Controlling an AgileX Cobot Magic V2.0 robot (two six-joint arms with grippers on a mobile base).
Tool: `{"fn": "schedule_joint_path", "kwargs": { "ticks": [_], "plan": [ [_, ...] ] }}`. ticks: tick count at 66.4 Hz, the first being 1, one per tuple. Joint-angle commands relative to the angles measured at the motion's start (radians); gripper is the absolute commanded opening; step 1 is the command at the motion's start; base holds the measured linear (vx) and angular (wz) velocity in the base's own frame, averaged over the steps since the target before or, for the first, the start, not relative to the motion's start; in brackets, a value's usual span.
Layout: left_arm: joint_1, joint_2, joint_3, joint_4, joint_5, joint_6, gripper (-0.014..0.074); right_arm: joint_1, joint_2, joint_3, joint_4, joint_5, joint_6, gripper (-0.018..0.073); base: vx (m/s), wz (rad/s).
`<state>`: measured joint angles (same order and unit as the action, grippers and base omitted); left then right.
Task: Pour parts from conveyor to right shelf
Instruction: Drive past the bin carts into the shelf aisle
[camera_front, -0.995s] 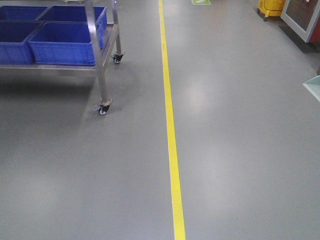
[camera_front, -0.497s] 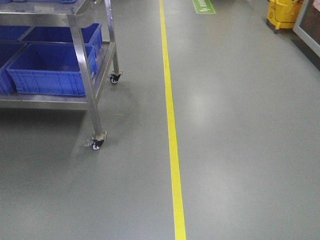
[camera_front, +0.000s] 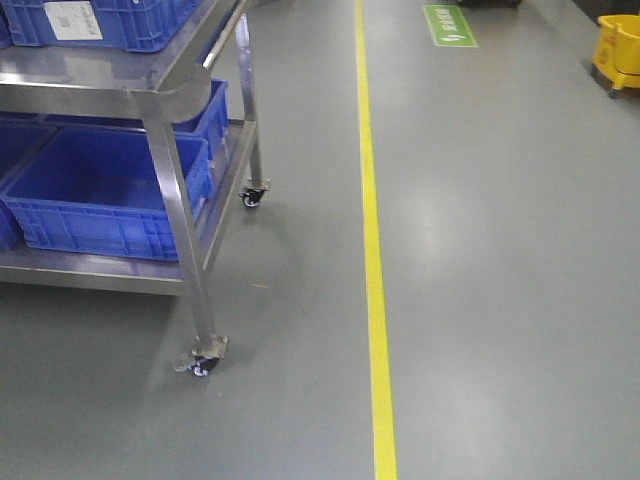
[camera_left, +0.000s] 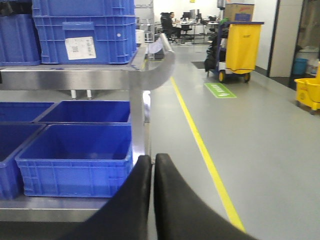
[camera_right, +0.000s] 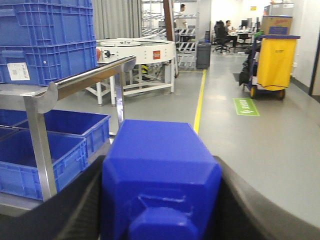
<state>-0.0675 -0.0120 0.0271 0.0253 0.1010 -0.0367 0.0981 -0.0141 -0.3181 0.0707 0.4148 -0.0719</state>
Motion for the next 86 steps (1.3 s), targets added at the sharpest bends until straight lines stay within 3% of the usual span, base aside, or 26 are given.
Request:
{"fn": "schedule_joint_path", "kwargs": {
  "ticks": [1,31,86],
  "plan": [
    [-0.005,-0.012,-0.019,-0.006,-0.079,-0.008,-0.0006,0.001,0.021,-0.029,0.000,-0.081,0.000,-0.0005,0.53,0.24],
    [-0.005,-0.012,-0.019,-0.006,-0.079,-0.008,-0.0006,0.003,0.021,-0.029,0.000,-0.081,0.000,-0.0005,0.40,0.72],
    [-0.005,-0.012,-0.019,-0.006,-0.079,-0.008,-0.0006,0.003,0.021,-0.029,0.000,-0.081,0.000,-0.0005,0.20,0.81]
  ]
}}
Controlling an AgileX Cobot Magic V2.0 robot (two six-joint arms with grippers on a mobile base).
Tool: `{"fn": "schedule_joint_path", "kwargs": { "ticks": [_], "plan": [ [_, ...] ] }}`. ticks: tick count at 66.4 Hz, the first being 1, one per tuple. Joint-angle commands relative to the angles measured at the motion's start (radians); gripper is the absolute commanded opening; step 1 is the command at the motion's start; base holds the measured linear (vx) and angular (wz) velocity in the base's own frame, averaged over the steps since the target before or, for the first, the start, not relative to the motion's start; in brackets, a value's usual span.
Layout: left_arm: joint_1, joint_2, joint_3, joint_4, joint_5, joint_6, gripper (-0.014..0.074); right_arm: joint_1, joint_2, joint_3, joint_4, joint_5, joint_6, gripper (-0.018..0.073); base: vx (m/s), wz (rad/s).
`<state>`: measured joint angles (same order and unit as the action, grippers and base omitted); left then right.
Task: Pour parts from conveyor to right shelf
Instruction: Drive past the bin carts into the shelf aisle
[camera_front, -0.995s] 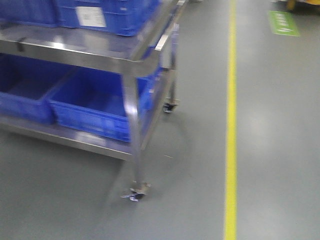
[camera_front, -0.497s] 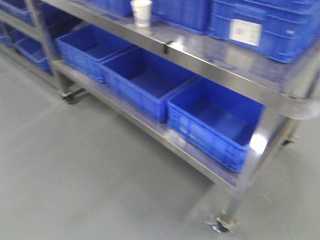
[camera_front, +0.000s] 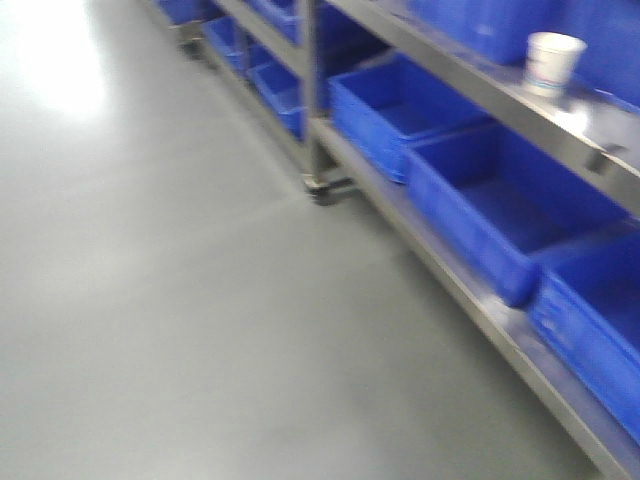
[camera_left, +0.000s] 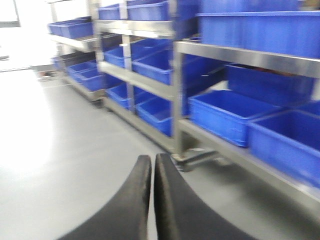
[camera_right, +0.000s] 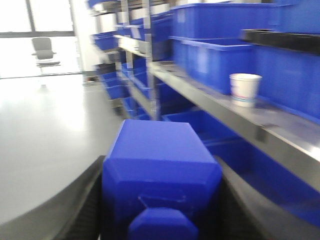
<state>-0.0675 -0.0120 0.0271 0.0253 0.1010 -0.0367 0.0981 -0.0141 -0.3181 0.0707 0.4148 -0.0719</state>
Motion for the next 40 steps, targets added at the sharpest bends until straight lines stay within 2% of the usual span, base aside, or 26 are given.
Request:
{"fn": "schedule_joint_path", "kwargs": {
  "ticks": [1,40],
  "plan": [
    [-0.005,-0.012,-0.019,-0.006,-0.079,-0.008,-0.0006,0.003,0.021,-0.029,0.000,-0.081,0.000,-0.0005,0.18,0.72],
    [-0.005,-0.012,-0.019,-0.006,-0.079,-0.008,-0.0006,0.003,0.021,-0.029,0.000,-0.081,0.000,-0.0005,0.20,0.76]
  ]
}}
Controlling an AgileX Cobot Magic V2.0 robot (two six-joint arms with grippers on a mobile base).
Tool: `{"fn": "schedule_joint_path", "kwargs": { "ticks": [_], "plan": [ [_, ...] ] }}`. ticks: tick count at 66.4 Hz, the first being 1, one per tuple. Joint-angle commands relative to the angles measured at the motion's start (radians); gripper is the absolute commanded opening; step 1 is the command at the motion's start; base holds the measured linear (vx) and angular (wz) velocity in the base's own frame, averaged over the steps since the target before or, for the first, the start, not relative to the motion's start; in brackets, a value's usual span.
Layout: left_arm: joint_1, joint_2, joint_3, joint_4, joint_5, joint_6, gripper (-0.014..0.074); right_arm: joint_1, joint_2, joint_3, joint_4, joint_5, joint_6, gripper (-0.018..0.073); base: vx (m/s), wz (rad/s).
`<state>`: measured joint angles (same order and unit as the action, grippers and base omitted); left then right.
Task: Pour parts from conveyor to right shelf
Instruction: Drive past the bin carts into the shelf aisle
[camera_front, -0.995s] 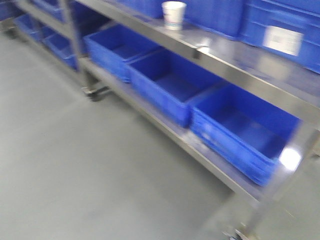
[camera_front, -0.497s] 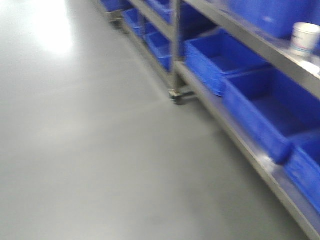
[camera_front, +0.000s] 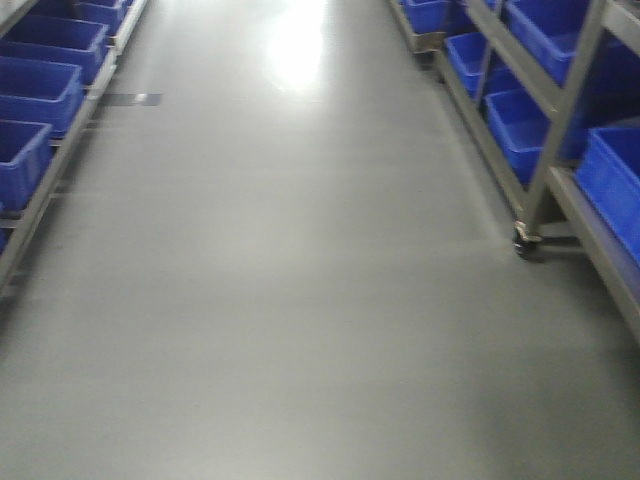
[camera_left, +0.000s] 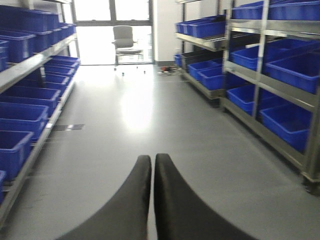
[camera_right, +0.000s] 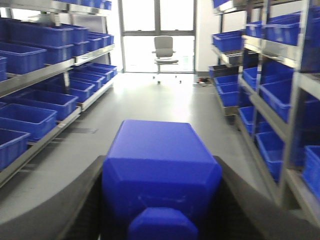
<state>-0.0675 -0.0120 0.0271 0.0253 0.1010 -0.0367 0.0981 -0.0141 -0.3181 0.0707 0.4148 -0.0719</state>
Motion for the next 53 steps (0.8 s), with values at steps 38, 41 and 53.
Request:
{"fn": "schedule_joint_path", "kwargs": {
  "ticks": [38,41,53],
  "plan": [
    [-0.005,-0.012,-0.019,-0.006,-0.079,-0.008,-0.0006,0.003,0.021,-0.029,0.000,-0.081,0.000,-0.0005,0.42,0.02],
    [-0.005,-0.012,-0.019,-0.006,-0.079,-0.008,-0.0006,0.003,0.021,-0.029,0.000,-0.081,0.000,-0.0005,0.58,-0.20],
    [-0.005,-0.012,-0.019,-0.006,-0.079,-0.008,-0.0006,0.003,0.021,-0.029,0.000,-0.081,0.000,-0.0005,0.61,-0.12]
  ]
}}
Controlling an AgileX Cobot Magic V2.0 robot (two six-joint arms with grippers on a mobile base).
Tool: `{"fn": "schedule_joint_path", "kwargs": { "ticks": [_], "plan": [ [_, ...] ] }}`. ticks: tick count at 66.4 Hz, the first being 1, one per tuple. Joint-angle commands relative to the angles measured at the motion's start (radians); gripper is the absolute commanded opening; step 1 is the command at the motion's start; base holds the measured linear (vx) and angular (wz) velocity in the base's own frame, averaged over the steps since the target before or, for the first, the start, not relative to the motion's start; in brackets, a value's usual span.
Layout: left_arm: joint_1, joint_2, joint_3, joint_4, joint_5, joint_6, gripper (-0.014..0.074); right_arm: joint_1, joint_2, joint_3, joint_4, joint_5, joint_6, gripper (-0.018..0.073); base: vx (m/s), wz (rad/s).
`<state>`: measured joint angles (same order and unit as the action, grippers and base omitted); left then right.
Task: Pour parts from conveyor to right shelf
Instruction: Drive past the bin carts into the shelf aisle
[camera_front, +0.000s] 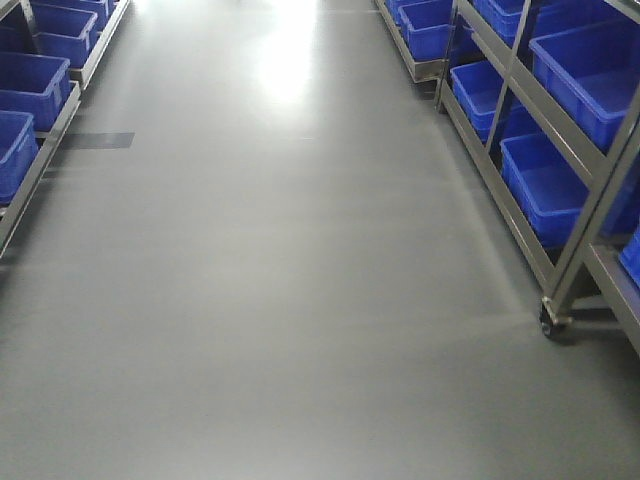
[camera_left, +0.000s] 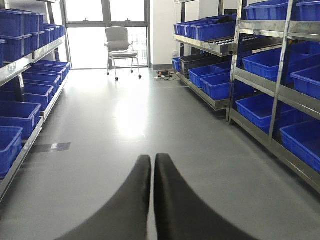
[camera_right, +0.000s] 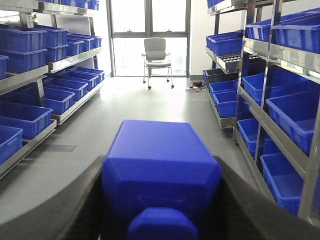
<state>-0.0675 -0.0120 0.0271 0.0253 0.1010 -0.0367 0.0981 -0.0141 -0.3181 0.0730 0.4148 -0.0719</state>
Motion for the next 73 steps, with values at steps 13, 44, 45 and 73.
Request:
{"fn": "schedule_joint_path", "kwargs": {
  "ticks": [13,44,45,73],
  "plan": [
    [-0.005,-0.012,-0.019,-0.006,-0.079,-0.008,-0.0006,0.003,0.021,-0.029,-0.003,-0.081,0.000,-0.0005,0.65,0.01],
    [-0.005,-0.012,-0.019,-0.006,-0.079,-0.008,-0.0006,0.003,0.021,-0.029,-0.003,-0.081,0.000,-0.0005,0.69,0.11],
    [-0.005,-0.012,-0.019,-0.006,-0.079,-0.008,-0.0006,0.003,0.021,-0.029,-0.003,-0.081,0.000,-0.0005,0.68,0.08],
    [-0.005,-0.012,-0.019,-0.006,-0.079,-0.008,-0.0006,0.003,0.021,-0.029,-0.003,-0.081,0.000,-0.0005,0.69,-0.01]
  ]
}}
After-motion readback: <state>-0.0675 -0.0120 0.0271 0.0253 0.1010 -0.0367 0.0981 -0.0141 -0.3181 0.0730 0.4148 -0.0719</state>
